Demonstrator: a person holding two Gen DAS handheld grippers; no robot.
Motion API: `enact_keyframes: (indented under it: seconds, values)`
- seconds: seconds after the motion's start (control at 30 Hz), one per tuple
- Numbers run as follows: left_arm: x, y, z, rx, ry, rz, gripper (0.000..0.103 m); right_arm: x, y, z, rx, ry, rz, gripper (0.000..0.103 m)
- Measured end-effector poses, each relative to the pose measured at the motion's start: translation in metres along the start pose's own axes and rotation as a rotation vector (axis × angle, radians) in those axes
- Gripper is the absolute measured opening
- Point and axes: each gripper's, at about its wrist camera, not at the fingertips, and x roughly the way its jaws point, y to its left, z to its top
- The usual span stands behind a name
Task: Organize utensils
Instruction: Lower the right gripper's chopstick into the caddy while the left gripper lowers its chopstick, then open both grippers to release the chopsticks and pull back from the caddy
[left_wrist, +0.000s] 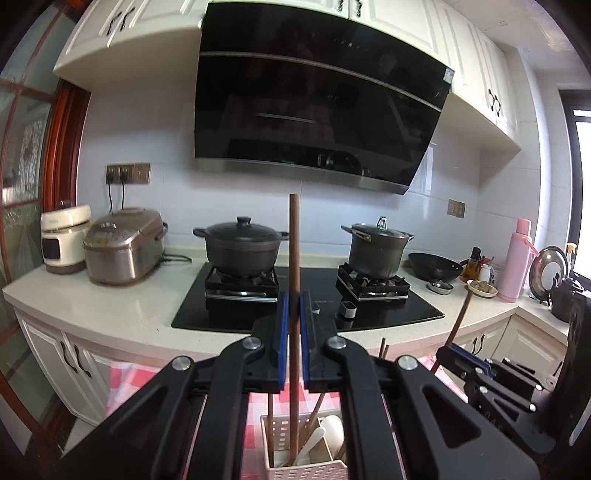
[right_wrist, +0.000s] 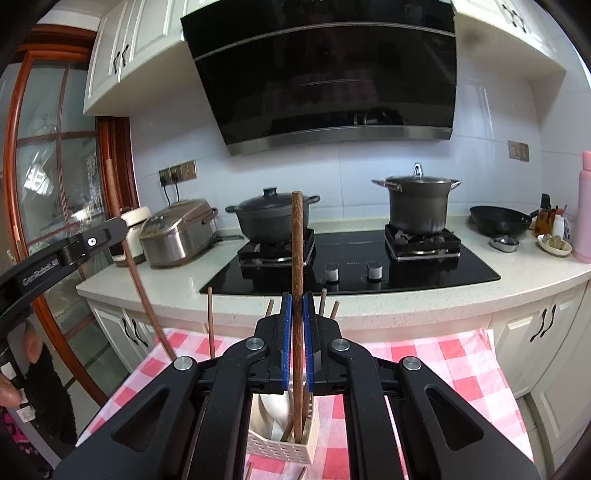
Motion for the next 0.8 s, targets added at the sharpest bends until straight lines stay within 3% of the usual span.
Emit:
enact_keyframes:
  seconds: [0.27, 0.6, 0.67, 0.73, 0.8]
  values:
    - [0.036, 0.008, -0.023, 0.02, 0.053, 0.036, 0.006, 0.011, 0.01, 0.005, -0.019, 0.004, 0.015, 0.006]
    - [0.064, 0.021, -0.057, 0.0, 0.146, 0.036, 0.008, 0.043, 0.013, -0.019, -0.022, 0.114, 0.021, 0.007]
    - [0.065, 0.023, -0.061, -0.003, 0.152, 0.041, 0.027, 0.05, 0.01, -0.023, -0.015, 0.128, 0.009, 0.014]
    - [0.063, 0.026, -0.063, -0.012, 0.143, 0.052, 0.039, 0.054, 0.005, -0.024, -0.004, 0.134, -0.008, 0.032]
    - [0.059, 0.03, -0.065, -0.017, 0.138, 0.067, 0.042, 0.053, -0.001, -0.025, 0.01, 0.128, -0.012, 0.039]
